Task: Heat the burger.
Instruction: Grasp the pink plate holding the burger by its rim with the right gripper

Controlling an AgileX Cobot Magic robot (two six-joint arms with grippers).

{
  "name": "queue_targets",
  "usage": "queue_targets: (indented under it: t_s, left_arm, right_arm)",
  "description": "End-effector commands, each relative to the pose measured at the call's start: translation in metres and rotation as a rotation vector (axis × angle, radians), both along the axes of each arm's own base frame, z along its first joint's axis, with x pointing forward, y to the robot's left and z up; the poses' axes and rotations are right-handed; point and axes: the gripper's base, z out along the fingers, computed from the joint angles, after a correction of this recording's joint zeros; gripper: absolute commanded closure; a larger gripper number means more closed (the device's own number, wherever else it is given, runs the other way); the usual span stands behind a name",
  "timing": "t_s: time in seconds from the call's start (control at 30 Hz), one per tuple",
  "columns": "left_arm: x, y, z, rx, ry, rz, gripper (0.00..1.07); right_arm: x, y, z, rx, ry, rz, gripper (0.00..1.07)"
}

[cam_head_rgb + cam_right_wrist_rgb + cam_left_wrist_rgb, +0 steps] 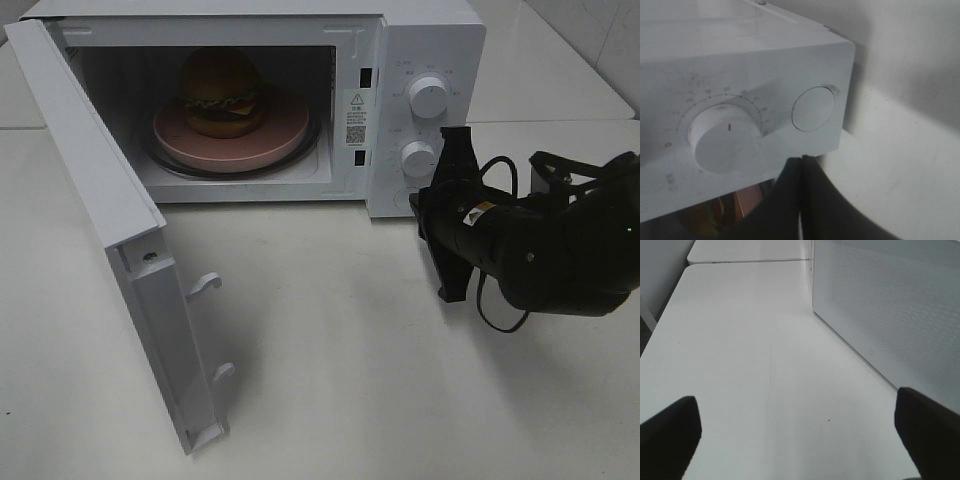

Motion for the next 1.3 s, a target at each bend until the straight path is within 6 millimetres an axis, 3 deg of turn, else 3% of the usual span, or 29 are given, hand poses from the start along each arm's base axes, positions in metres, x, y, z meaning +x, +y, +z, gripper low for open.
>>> queue_targets:
  t_s: [0.03,0.5,0.73,1.3]
  left_arm:
    - [-0.002,0.0,0.0,-0.003,-0.033,-0.002,0.06]
    - [-0.002,0.0,0.0,-0.003,-0.033,-0.002,0.06]
    - [-0.002,0.0,0.0,-0.003,-0.033,-0.002,0.06]
    - [-0.002,0.0,0.0,-0.004,-0.033,-0.003,0.06]
  right_arm:
    - [-0.009,-0.001,0.009,-0.045,0.02,0.054,1.06]
    - [-0.037,-0.003,0.033,-0.33,0.118,0.37,1.03]
    - [-0.051,-0.003,0.044,-0.561,0.12,0.643,1.01]
    - [-0.079,-0.003,0.044,-0.85,0.162,1.174,0.96]
